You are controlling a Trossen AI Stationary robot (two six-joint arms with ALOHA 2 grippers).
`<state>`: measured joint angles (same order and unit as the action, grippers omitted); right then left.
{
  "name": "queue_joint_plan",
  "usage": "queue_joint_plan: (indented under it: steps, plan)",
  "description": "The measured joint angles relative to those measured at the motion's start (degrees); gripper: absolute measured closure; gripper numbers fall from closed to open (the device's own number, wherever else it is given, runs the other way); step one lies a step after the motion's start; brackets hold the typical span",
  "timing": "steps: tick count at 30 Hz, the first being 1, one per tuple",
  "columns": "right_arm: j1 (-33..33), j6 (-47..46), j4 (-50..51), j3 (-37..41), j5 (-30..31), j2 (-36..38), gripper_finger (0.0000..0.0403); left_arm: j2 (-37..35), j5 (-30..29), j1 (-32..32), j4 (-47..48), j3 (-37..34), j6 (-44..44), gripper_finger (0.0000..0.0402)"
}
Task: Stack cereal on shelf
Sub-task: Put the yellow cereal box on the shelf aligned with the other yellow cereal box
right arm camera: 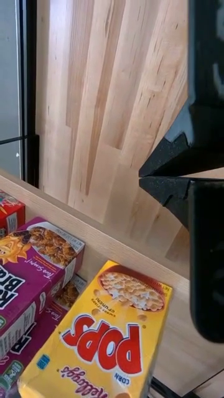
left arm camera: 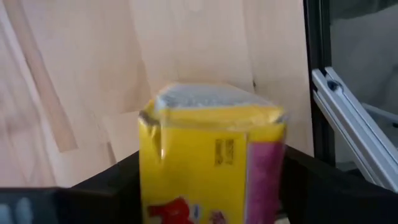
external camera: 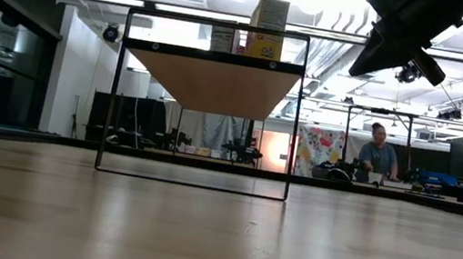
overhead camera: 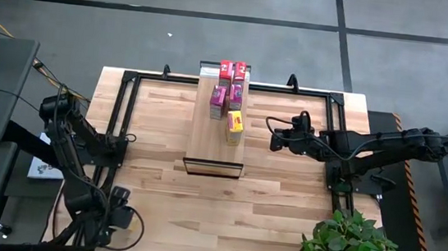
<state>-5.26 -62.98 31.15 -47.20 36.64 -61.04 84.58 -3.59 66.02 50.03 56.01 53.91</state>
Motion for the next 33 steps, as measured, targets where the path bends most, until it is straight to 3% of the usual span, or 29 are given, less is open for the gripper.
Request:
queue_joint_plan:
  steps: [12,21,26,29,33]
  plan:
    - [0.00,0.24,0.03,0.00,0.01,0.00,0.0403,0.13,-1.86,-0.13,0.68,0.02,-0.41,0.0222]
    - [0.00,0.24,0.04,0.00,0.02,0.00,0.0403,-7.10,8.15,-5.90,4.37,5.59,0.00,0.0254]
    - [0.00,0.41,0.03,0.00,0.02,0.00,0.0403,-15.40,6.88,-14.53,12.31,15.26,-0.62,0.0254]
    - [0.00,0.23,0.00,0.00,-0.03,0.00,0.0403,-17.55,1.32,-23.25,17.38,23.85,-2.79,0.0254]
    - [0.00,0.04,-0.02,0.00,-0.07,0.00,0.0403,-15.44,-6.29,-36.63,23.18,36.04,-13.90,0.0254]
